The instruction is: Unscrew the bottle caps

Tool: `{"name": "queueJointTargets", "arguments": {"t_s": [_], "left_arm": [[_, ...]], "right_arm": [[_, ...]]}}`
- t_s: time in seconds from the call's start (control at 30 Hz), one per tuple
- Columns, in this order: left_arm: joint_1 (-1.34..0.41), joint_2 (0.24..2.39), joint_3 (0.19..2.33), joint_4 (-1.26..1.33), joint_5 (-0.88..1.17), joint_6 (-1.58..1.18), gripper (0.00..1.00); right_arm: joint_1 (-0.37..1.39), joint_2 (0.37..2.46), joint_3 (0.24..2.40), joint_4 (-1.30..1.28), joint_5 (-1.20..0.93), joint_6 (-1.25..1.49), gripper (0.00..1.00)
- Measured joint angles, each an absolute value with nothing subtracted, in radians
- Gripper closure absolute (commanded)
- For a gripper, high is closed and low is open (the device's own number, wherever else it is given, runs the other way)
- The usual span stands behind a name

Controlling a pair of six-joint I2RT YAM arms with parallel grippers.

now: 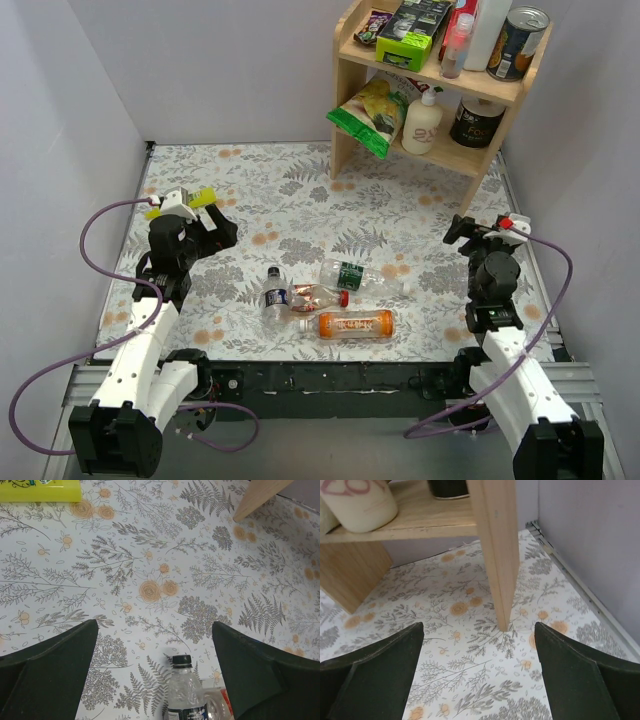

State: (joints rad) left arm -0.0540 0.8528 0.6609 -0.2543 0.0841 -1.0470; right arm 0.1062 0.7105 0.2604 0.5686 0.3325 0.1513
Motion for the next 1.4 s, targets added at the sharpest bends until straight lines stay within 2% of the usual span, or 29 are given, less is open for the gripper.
{"name": "queueJointTargets", "arguments": {"t_s": [0.27, 0.37, 0.53, 0.67, 0.73, 0.83, 0.97, 1.13, 1.4], "left_arm": [[-0.054, 0.882, 0.687, -0.253, 0.094, -1.045, 0.02], [-0.056, 0.937, 0.744, -0.228, 0.148, -1.043, 0.02], [-0.107, 1.076, 0.882, -0.167, 0.245, -1.026, 0.02], [-0.249, 1.204, 0.994, -0.11, 0.329, -0.944, 0.02], [-0.306, 1.238, 1.0, -0.079, 0.399, -0.896, 0.02], [-0.36, 1.271, 0.979, -0.047, 0.55, -0.85, 0.02], [-0.377, 1.258, 0.913, -0.034, 0.645, -0.813, 0.02], [-0.439, 1.236, 0.885, -0.054, 0.633, -0.733, 0.02], [-0.551, 1.234, 0.875, -0.071, 0.548, -0.647, 0.02]], "right_arm": [[0.106, 0.417, 0.289, 0.25, 0.389, 0.298, 0.04], [0.106, 0.383, 0.324, 0.169, 0.35, 0.321, 0.04], [0.106, 0.445, 0.41, 0.046, 0.213, 0.354, 0.05], [0.106, 0.529, 0.44, -0.031, 0.068, 0.395, 0.06], [0.106, 0.567, 0.443, -0.066, -0.003, 0.426, 0.12], [0.106, 0.638, 0.442, -0.095, -0.138, 0.5, 0.14], [0.107, 0.683, 0.391, -0.066, -0.266, 0.616, 0.17], [0.107, 0.715, 0.317, -0.065, -0.326, 0.71, 0.16], [0.12, 0.721, 0.313, -0.16, -0.268, 0.72, 0.16]]}}
